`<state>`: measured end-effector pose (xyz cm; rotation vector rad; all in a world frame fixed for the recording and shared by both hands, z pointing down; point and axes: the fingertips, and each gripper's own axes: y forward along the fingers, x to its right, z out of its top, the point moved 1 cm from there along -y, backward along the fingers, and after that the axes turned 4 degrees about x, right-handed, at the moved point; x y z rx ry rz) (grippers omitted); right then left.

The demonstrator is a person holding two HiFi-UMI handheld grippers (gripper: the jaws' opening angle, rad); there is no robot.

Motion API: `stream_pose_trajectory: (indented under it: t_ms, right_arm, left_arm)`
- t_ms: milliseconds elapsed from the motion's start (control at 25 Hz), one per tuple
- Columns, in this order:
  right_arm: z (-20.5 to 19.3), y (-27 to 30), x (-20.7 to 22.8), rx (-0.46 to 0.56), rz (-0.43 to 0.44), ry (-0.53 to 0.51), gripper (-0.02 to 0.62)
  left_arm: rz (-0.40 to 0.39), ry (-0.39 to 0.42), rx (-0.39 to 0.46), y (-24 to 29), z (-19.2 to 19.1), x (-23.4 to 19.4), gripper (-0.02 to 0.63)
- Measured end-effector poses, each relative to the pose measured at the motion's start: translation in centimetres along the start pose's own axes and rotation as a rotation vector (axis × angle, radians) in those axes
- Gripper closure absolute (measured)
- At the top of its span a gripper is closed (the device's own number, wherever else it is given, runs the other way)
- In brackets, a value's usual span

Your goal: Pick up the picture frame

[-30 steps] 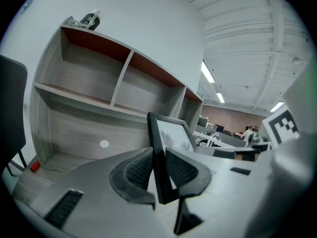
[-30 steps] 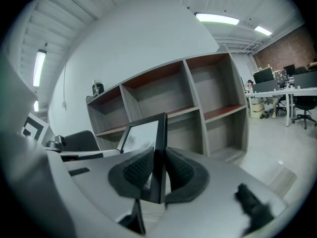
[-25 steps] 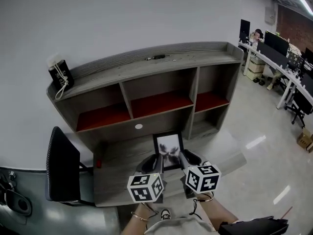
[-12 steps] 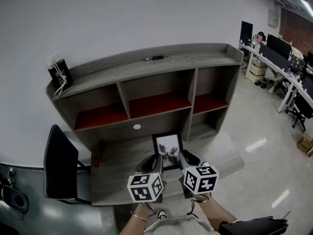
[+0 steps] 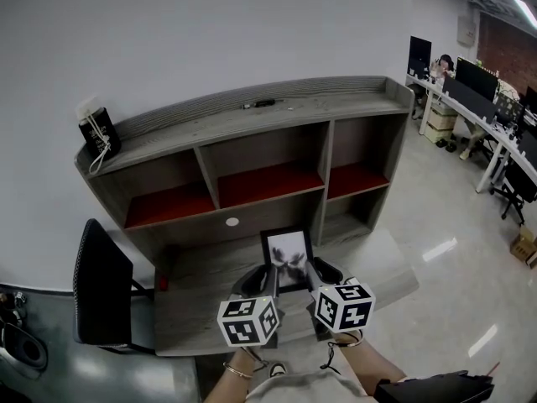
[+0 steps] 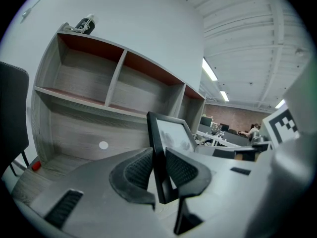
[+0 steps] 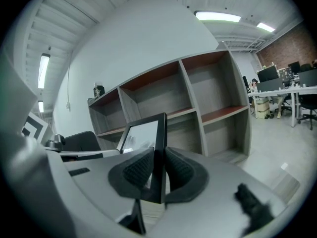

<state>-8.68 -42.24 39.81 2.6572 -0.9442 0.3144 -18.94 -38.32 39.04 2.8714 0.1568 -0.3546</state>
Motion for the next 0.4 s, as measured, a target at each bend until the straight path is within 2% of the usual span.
stream_pose_trajectory:
  t_ms: [400]
  right_arm:
    - [-0.50, -0.14, 0.80, -0.010, -0.007, -0.001, 0.508]
  left_arm:
    - [-0.007, 0.003, -0.021, 0.50, -0.79, 0.41, 0.518]
